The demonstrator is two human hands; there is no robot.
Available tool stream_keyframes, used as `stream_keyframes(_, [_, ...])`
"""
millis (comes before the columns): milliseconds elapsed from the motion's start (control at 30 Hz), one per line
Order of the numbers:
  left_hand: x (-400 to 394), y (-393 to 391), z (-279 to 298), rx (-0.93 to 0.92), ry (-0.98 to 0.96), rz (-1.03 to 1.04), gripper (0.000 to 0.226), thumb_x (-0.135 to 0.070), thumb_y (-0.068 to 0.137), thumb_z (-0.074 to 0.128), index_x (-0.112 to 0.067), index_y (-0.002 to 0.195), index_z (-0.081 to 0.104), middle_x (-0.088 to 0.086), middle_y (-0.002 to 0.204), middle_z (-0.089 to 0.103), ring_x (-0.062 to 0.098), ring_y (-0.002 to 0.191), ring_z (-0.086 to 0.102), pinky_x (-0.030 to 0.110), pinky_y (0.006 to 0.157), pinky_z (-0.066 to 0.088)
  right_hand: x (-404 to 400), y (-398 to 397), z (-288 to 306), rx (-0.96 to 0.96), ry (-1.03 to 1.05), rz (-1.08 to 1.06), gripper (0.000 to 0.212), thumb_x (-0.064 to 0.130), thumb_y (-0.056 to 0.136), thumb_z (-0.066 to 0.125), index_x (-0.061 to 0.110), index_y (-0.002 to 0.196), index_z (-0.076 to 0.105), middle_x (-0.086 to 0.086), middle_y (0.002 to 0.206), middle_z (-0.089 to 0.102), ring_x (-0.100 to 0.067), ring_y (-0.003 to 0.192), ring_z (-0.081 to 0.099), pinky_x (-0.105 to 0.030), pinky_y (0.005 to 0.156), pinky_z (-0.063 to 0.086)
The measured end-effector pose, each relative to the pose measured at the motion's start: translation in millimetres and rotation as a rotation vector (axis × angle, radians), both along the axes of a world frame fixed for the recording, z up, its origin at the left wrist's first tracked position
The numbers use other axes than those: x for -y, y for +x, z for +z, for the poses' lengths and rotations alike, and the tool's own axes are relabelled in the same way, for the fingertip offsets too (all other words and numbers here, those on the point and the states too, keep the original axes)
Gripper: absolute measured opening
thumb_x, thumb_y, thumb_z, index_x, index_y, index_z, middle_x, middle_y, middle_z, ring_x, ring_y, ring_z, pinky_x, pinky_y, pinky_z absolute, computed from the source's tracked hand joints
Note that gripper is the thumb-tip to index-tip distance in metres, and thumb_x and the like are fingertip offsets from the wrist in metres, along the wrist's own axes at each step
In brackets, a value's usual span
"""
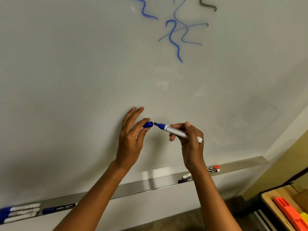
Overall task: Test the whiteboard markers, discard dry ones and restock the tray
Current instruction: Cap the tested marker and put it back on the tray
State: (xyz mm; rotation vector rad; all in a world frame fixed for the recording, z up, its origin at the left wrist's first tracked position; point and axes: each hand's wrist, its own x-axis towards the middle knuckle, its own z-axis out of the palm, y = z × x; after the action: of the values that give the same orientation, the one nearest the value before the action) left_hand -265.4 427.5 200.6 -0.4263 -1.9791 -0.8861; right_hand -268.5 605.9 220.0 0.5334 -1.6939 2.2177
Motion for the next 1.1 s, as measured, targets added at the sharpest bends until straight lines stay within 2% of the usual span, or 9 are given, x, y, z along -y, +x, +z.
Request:
stream_keyframes(100, [-6, 4, -14, 0.06, -0.033, -0.057, 0.03, -0.014, 0.093, 0.059, -0.006, 0.122, 0.064, 0.008, 0.139, 0.054, 0.024, 0.138, 0.04, 0.038, 0.111, 0.041, -4, 3, -15, 0.03, 0.072, -0.026, 0.044, 0.032, 0.1, 0.042, 0.02, 0.08, 0.079, -0.01, 0.065, 0.069, -0.034, 0.081, 0.067, -0.057, 0.095, 0.048])
stream_keyframes(167, [-9, 5, -22, 0.097, -0.078, -0.105, 0.027, -0.011, 0.095, 0.061, -0.008, 0.121, 0.064, 0.005, 0.132, 0.058, 0.021, 0.131, 0.047, 0.037, 0.108, 0.044, -10, 3, -21, 0.069, 0.097, -0.024, 0.045, 0.025, 0.099, 0.04, 0.015, 0.08, 0.079, -0.011, 0.064, 0.068, -0.033, 0.08, 0.067, -0.055, 0.093, 0.049])
stream_keyframes(267, [-11, 7, -30, 0.186, -0.119, -0.211, 0.024, -0.013, 0.094, 0.06, -0.01, 0.118, 0.064, 0.003, 0.114, 0.064, 0.016, 0.11, 0.058, 0.036, 0.095, 0.051, -23, 4, -28, 0.151, 0.117, 0.005, 0.045, 0.024, 0.097, 0.04, 0.001, 0.082, 0.075, -0.014, 0.063, 0.066, -0.027, 0.074, 0.066, -0.044, 0.085, 0.053])
stream_keyframes(367, [-19, 14, -31, 0.337, -0.136, -0.317, 0.017, -0.018, 0.096, 0.059, -0.013, 0.111, 0.063, -0.002, 0.097, 0.063, 0.012, 0.087, 0.059, 0.029, 0.078, 0.052, -35, 7, -36, 0.274, 0.077, 0.052, 0.045, 0.025, 0.095, 0.04, 0.003, 0.079, 0.076, -0.014, 0.06, 0.063, -0.025, 0.067, 0.063, -0.032, 0.076, 0.053])
stream_keyframes(467, [-36, 22, -28, 0.454, -0.081, -0.395, 0.019, -0.028, 0.094, 0.058, -0.014, 0.104, 0.064, -0.014, 0.085, 0.058, 0.008, 0.076, 0.054, 0.013, 0.069, 0.043, -42, 9, -44, 0.4, -0.033, 0.104, 0.046, 0.017, 0.101, 0.039, -0.001, 0.074, 0.072, -0.015, 0.055, 0.057, -0.024, 0.058, 0.058, -0.042, 0.078, 0.052])
stream_keyframes(667, [-69, 24, -34, 0.603, 0.046, -0.453, 0.019, -0.026, 0.084, 0.074, -0.016, 0.097, 0.066, -0.011, 0.077, 0.062, 0.011, 0.071, 0.061, 0.012, 0.065, 0.048, -49, 18, -59, 0.582, -0.208, 0.146, 0.047, 0.019, 0.099, 0.038, 0.008, 0.059, 0.06, -0.008, 0.051, 0.044, -0.019, 0.053, 0.047, -0.038, 0.075, 0.051])
stream_keyframes(800, [-88, 26, -42, 0.68, 0.104, -0.501, 0.012, -0.02, 0.089, 0.07, -0.013, 0.089, 0.061, -0.003, 0.07, 0.064, 0.014, 0.06, 0.064, 0.017, 0.061, 0.053, -61, 24, -70, 0.612, -0.282, 0.135, 0.043, 0.019, 0.098, 0.037, 0.005, 0.061, 0.054, -0.008, 0.049, 0.039, -0.02, 0.052, 0.046, -0.039, 0.075, 0.05])
stream_keyframes(1033, [-114, 23, -57, 0.723, 0.042, -0.572, 0.017, -0.024, 0.091, 0.066, -0.012, 0.087, 0.055, -0.005, 0.069, 0.061, 0.012, 0.06, 0.064, 0.014, 0.059, 0.049, -86, 31, -88, 0.675, -0.382, 0.069, 0.039, 0.017, 0.094, 0.04, 0.004, 0.06, 0.055, -0.008, 0.051, 0.038, -0.017, 0.05, 0.042, -0.035, 0.069, 0.049])
stream_keyframes(1100, [-122, 22, -64, 0.723, 0.025, -0.597, 0.018, -0.025, 0.091, 0.065, -0.011, 0.089, 0.055, -0.005, 0.071, 0.061, 0.012, 0.061, 0.064, 0.015, 0.059, 0.05, -95, 33, -94, 0.679, -0.371, 0.061, 0.035, 0.019, 0.091, 0.043, 0.003, 0.063, 0.055, -0.008, 0.052, 0.039, -0.019, 0.053, 0.041, -0.039, 0.07, 0.046])
